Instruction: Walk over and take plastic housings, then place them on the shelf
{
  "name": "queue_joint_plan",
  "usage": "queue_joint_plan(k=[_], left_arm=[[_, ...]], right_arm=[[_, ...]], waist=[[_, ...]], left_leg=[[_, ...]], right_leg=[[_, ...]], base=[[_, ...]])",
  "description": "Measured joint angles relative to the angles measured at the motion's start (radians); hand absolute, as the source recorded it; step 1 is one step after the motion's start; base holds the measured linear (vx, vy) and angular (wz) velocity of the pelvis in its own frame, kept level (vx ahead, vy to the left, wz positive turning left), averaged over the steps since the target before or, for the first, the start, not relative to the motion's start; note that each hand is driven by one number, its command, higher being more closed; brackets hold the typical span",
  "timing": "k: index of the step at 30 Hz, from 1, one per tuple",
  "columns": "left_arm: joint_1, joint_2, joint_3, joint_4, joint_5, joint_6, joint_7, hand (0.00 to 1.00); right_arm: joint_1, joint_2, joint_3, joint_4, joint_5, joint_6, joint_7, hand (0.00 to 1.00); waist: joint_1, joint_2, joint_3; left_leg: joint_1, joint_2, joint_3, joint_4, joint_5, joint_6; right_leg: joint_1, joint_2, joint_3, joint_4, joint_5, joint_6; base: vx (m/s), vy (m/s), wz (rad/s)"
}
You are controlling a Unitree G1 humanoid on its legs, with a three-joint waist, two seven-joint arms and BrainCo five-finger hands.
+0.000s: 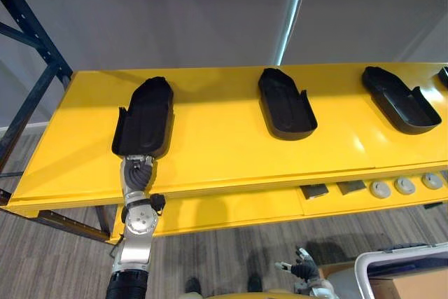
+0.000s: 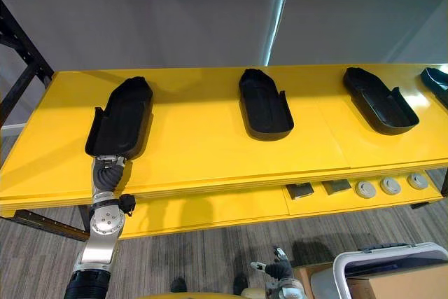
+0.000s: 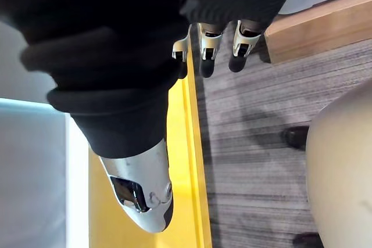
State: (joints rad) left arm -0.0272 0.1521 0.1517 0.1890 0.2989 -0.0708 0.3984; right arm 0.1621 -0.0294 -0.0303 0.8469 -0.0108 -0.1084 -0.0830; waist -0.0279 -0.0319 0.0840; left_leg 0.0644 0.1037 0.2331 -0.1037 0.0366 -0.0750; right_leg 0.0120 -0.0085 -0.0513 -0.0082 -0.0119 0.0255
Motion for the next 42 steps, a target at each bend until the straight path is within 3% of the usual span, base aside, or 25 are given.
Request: queue_joint_plan(k=[2, 8, 24, 27, 28, 32, 34, 38, 39, 42], left_arm=[[-0.011, 0.02, 0.009, 0.019, 0.0, 0.005, -0.001, 1.0], [-0.074, 0.058, 0.009, 0.077, 0.0, 0.019, -0.006, 1.0], [-0.116, 0.071, 0.007, 0.053, -0.027, 0.02, -0.008, 1.0], [-0.081, 0.071, 0.009, -0.14, -0.053, -0.009, -0.008, 1.0], [-0.037, 0.07, 0.015, -0.278, -0.065, -0.042, -0.009, 1.0], [0.078, 0.05, 0.103, -0.496, -0.144, -0.139, -0.007, 1.0], [0.135, 0.027, 0.191, -0.528, -0.224, -0.181, -0.004, 1.0], [0.281, -0.032, 0.305, -0.51, -0.297, -0.193, 0.02, 1.0], [0.303, -0.037, 0.31, -0.492, -0.306, -0.193, 0.019, 0.0], [0.389, -0.077, 0.312, -0.383, -0.338, -0.171, 0.0, 0.0]], right_arm=[[0.002, 0.0, 0.0, -0.005, 0.0, 0.0, 0.0, 0.0], [0.008, -0.004, 0.001, -0.01, -0.002, 0.001, 0.001, 0.0], [0.004, -0.018, 0.008, -0.011, -0.011, 0.001, 0.019, 0.0], [0.004, -0.019, 0.008, -0.009, -0.011, 0.001, 0.019, 0.0], [0.003, -0.02, 0.008, -0.006, -0.01, 0.0, 0.019, 0.0], [0.002, -0.026, -0.004, 0.01, -0.009, 0.0, 0.018, 0.0], [0.001, -0.034, -0.012, 0.024, -0.009, 0.0, 0.018, 0.0], [0.002, -0.04, -0.027, 0.039, -0.01, 0.001, 0.017, 0.0], [0.002, -0.038, -0.033, 0.039, -0.01, 0.001, 0.016, 0.0], [0.003, -0.036, -0.034, 0.025, -0.011, 0.002, 0.006, 0.0]], waist=[[-0.013, 0.0, 0.0], [-0.014, 0.001, 0.0], [-0.014, 0.001, 0.0], [-0.01, 0.001, 0.0], [-0.009, 0.004, -0.001], [0.014, 0.017, -0.002], [0.031, 0.026, -0.005], [0.049, 0.031, -0.009], [0.055, 0.031, -0.01], [0.079, 0.026, -0.015]], left_leg=[[0.0, 0.0, 0.002, 0.0, 0.0, 0.0], [0.001, 0.002, 0.022, 0.0, 0.0, 0.0], [0.002, 0.002, 0.022, 0.0, 0.0, 0.0], [0.002, 0.001, 0.01, 0.0, 0.0, 0.001], [-0.001, 0.001, 0.0, 0.0, 0.0, 0.0], [-0.004, 0.001, -0.016, 0.0, 0.0, 0.0], [-0.016, 0.001, -0.036, 0.0, 0.0, 0.001], [-0.017, 0.001, -0.073, 0.0, 0.0, 0.0], [-0.017, 0.001, -0.076, 0.0, 0.0, 0.0], [-0.016, 0.002, -0.079, 0.0, -0.003, 0.0]], right_leg=[[-0.001, 0.001, 0.002, 0.0, 0.001, -0.001], [-0.013, 0.004, 0.024, 0.001, 0.006, -0.003], [-0.012, 0.004, 0.025, 0.002, 0.009, -0.004], [-0.006, 0.002, 0.011, 0.002, 0.009, -0.004], [-0.003, 0.0, 0.004, 0.002, 0.009, -0.004], [0.002, -0.005, -0.005, 0.002, 0.008, -0.003], [0.006, -0.005, -0.018, 0.003, 0.007, -0.001], [0.022, -0.007, -0.03, 0.009, -0.001, 0.005], [0.023, -0.009, -0.03, 0.011, -0.004, 0.005], [0.023, -0.011, -0.035, 0.021, -0.013, 0.01]], base=[[0.0, 0.0, -0.04], [-0.01, 0.003, -0.11], [0.0, 0.0, 0.0], [0.01, -0.002, 0.12], [0.01, 0.0, 0.15], [0.01, 0.01, 0.12], [-0.03, -0.007, 0.23], [-0.02, -0.001, 0.28], [-0.02, 0.013, 0.2], [-0.03, 0.007, 0.08]])
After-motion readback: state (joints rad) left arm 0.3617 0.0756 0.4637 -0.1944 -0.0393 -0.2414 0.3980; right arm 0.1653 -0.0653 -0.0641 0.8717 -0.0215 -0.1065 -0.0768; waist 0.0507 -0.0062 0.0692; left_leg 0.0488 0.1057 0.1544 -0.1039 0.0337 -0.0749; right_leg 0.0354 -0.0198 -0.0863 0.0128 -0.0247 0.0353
